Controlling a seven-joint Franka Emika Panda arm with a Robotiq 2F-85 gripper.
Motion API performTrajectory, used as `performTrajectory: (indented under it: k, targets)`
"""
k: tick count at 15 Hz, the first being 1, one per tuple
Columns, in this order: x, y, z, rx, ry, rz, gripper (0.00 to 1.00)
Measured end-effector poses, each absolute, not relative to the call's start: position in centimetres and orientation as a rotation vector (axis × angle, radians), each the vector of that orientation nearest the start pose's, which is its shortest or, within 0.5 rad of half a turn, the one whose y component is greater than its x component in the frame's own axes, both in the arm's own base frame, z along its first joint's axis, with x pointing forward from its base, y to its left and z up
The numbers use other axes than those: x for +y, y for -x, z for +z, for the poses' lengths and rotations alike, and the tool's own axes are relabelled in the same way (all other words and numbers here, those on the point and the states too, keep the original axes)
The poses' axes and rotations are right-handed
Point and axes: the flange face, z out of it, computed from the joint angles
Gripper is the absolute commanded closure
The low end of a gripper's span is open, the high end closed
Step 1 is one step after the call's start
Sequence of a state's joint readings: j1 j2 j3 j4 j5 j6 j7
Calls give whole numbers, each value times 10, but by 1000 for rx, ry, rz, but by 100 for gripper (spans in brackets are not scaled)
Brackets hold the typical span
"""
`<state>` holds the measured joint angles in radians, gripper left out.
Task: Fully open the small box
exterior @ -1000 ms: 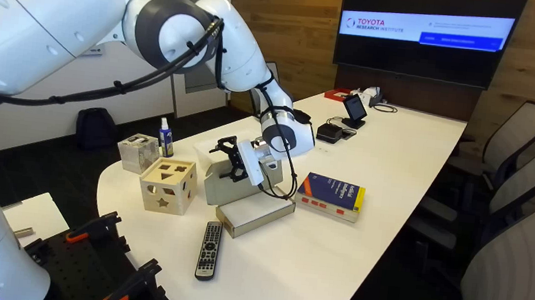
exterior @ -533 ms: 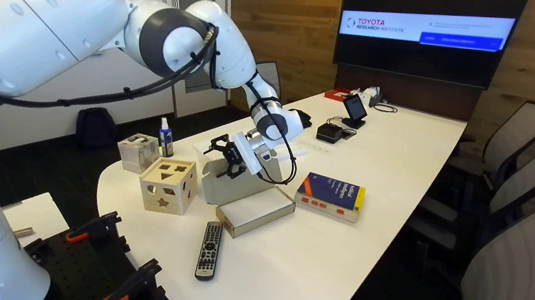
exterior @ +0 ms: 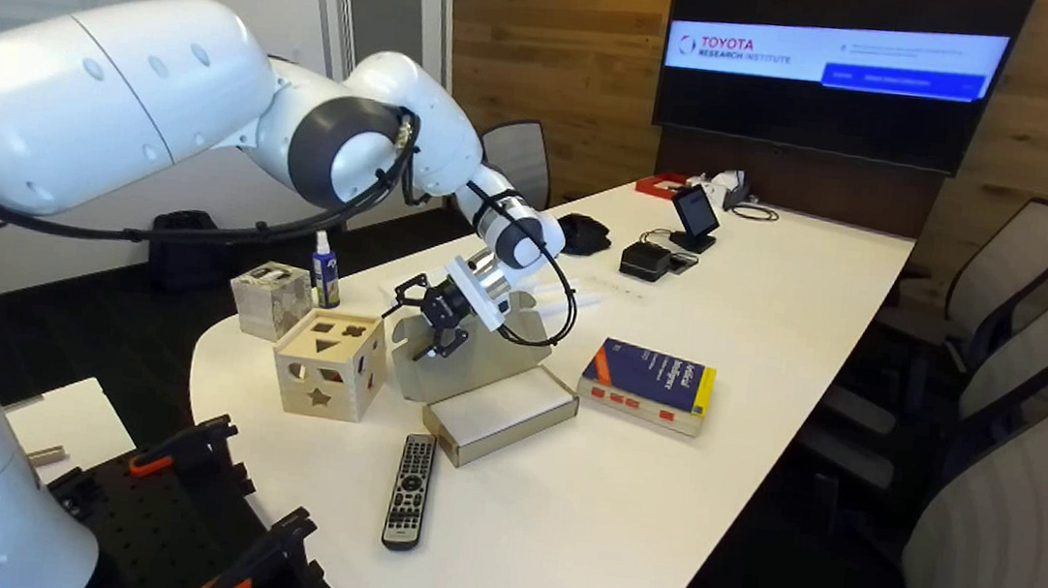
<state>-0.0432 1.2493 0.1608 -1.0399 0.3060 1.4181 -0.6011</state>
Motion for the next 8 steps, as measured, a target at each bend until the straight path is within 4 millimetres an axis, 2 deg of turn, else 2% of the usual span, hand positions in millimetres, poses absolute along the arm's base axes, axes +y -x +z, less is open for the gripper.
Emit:
performTrajectory:
  k: [8]
  targets:
    - [111, -631, 7, -752, 2059, 1106, 0]
